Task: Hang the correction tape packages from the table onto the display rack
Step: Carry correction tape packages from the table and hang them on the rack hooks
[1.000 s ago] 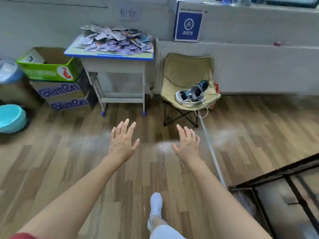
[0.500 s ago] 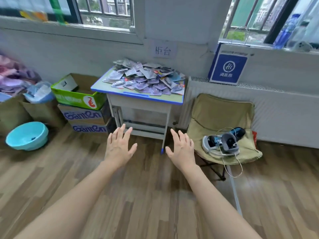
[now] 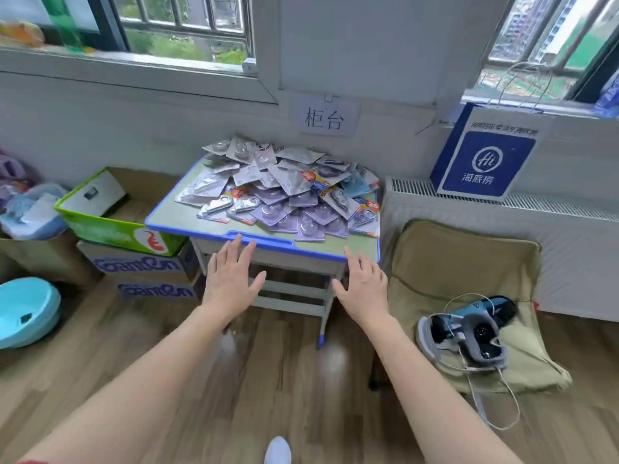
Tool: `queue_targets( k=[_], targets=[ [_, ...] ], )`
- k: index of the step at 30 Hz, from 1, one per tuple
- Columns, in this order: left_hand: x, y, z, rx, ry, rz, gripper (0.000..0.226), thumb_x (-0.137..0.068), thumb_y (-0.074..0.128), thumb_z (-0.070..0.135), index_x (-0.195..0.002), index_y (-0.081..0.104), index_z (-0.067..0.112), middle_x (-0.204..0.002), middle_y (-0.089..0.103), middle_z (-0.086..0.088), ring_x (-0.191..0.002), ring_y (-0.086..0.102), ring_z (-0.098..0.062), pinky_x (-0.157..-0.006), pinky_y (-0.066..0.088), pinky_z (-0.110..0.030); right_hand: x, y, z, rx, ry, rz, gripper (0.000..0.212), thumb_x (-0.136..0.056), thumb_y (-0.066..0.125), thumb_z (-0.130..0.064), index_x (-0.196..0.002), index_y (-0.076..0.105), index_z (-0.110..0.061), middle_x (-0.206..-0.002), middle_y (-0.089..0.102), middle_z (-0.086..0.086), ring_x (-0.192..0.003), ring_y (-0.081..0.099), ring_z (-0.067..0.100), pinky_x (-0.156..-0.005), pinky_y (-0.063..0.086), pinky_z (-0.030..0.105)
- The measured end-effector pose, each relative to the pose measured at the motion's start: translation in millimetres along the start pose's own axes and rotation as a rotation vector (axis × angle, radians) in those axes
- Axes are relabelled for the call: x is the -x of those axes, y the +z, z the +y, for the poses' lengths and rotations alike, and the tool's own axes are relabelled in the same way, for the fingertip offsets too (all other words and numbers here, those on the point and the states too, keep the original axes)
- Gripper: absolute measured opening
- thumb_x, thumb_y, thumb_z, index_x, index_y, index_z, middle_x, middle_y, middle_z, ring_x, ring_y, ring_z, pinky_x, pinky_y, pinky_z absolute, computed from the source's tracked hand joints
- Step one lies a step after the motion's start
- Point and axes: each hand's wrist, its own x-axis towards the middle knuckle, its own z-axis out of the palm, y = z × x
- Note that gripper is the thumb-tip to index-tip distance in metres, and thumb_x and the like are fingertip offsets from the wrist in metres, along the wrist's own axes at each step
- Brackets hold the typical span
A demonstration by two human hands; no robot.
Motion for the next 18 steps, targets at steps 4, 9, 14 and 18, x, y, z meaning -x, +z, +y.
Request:
queue_targets(
  k=[4, 9, 14, 18],
  targets=[
    [-76, -2, -1, 0.018, 0.02, -0.017, 0.063, -0.096, 0.042, 0.044, -0.15, 0.016, 0.024, -0.158, 0.007, -0.005, -0.145, 0.008, -0.024, -0.115, 0.008, -0.038, -71, -4, -7, 0.01, 0.009, 0.011, 0.068, -0.094, 0.048, -0.037, -0.152, 0.014, -0.022, -0.155, 0.021, 0.01, -0.143, 0.018, 0.026, -0.113, 0.015, 0.04],
    [-154, 10, -1, 0.047, 0.031, -0.047, 0.064, -0.096, 0.043, 0.043, -0.15, 0.016, 0.022, -0.158, 0.007, -0.005, -0.144, 0.009, -0.025, -0.116, 0.009, -0.04, -154, -2, -11, 0.041, 0.015, -0.006, 0.069, -0.094, 0.048, -0.038, -0.151, 0.014, -0.022, -0.156, 0.018, 0.011, -0.143, 0.016, 0.029, -0.114, 0.015, 0.042],
    [-239, 28, 0, 0.082, 0.02, -0.034, 0.065, -0.095, 0.046, 0.043, -0.15, 0.017, 0.023, -0.158, 0.009, -0.004, -0.144, 0.01, -0.024, -0.116, 0.008, -0.039, -243, 5, -12, -0.011, 0.011, -0.015, 0.066, -0.094, 0.049, -0.035, -0.151, 0.018, -0.021, -0.155, 0.02, 0.011, -0.141, 0.021, 0.03, -0.111, 0.017, 0.043],
    [-315, 43, 9, 0.052, 0.016, -0.044, 0.066, -0.095, 0.046, 0.045, -0.15, 0.017, 0.023, -0.158, 0.009, -0.004, -0.144, 0.011, -0.025, -0.115, 0.009, -0.04, -322, 8, -8, -0.008, -0.002, -0.015, 0.066, -0.095, 0.048, -0.036, -0.151, 0.018, -0.017, -0.154, 0.022, 0.012, -0.139, 0.025, 0.03, -0.11, 0.025, 0.042]
  ],
)
